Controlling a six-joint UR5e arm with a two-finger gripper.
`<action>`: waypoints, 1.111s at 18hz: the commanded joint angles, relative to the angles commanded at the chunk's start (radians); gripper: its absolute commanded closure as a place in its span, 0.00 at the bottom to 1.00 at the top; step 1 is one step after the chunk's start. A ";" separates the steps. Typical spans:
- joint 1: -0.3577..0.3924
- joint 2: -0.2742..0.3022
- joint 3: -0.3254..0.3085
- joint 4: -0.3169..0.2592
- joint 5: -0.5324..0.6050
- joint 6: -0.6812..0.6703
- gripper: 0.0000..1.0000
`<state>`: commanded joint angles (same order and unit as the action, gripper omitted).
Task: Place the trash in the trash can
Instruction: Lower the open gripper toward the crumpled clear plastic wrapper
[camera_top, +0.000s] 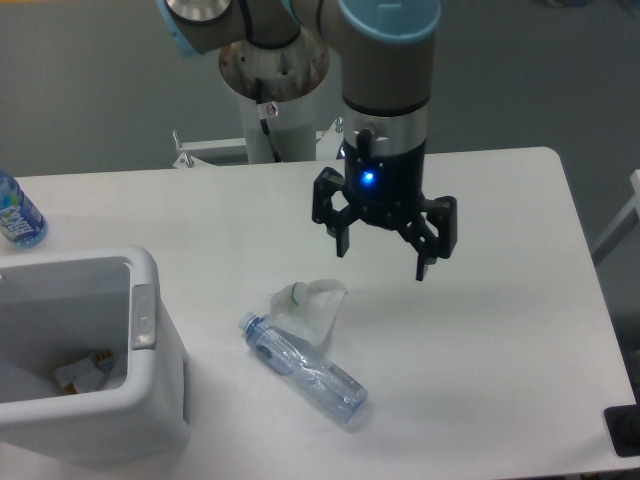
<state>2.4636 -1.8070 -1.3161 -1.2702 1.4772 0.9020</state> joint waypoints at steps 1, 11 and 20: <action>-0.003 0.011 -0.018 0.006 0.003 0.001 0.00; -0.012 0.038 -0.204 0.092 -0.008 -0.017 0.00; -0.081 0.035 -0.426 0.172 -0.006 0.158 0.00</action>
<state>2.3823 -1.7717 -1.7424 -1.0983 1.4711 1.0596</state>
